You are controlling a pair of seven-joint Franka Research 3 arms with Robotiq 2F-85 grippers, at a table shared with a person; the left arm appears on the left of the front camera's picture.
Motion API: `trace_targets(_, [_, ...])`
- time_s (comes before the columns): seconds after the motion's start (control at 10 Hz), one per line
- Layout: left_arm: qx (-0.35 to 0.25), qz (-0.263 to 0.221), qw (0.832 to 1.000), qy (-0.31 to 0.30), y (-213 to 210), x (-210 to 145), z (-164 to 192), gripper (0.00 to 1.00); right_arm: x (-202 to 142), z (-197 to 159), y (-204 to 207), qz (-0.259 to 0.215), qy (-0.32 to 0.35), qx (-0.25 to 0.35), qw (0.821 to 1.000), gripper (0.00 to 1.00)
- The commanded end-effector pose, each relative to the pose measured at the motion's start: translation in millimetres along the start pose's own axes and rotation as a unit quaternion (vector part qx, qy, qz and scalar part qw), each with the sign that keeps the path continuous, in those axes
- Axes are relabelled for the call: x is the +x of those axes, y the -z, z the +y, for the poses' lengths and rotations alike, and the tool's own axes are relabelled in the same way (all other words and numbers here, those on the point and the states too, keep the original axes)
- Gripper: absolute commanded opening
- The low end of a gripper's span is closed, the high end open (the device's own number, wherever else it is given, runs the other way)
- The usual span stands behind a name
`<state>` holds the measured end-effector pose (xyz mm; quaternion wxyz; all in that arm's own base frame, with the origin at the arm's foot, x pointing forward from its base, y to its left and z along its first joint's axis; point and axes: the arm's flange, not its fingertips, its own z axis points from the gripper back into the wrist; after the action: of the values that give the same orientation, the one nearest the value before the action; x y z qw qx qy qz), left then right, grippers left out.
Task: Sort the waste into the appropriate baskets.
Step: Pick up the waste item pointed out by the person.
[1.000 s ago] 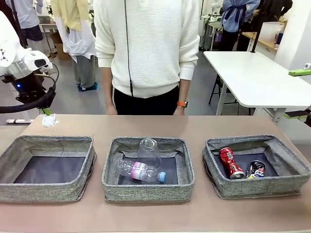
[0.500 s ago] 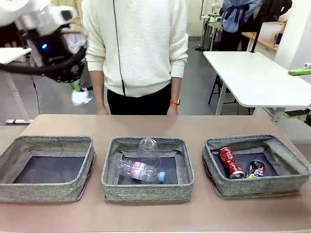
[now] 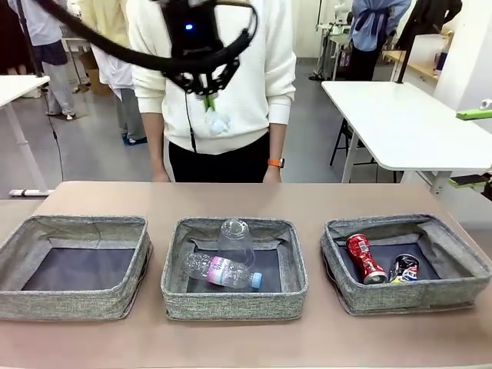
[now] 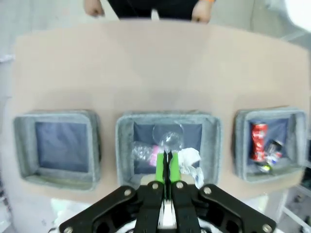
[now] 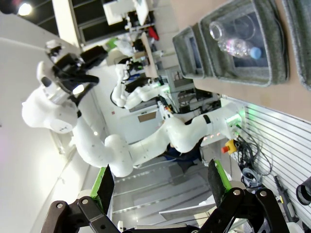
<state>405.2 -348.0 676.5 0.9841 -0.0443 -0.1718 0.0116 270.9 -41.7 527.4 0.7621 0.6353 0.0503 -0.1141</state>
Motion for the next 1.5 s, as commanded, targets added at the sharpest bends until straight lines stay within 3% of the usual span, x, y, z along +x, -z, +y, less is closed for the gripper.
trace_targets(0.0, [0.029, 0.004, 1.0, -0.007, -22.7, 28.8, -23.9, 0.02, 1.0, 2.2, -0.7, 0.003, -0.012, 0.008, 1.0, 1.0])
trace_targets(0.3, [0.01, 0.008, 1.0, -0.012, -41.1, 31.4, -31.4, 0.02, 1.0, 2.2, -0.7, 0.003, -0.012, 0.008, 1.0, 1.0])
trace_targets(1.1, [0.007, 0.015, 1.0, -0.004, -34.8, 28.4, -30.2, 0.02, 1.0, 2.2, -0.7, 0.003, -0.012, 0.008, 1.0, 1.0])
trace_targets(1.4, [-0.003, -0.066, 0.997, 0.035, -71.9, 31.7, -43.6, 0.02, 1.0, 2.2, -0.7, 0.003, -0.012, 0.008, 1.0, 1.0])
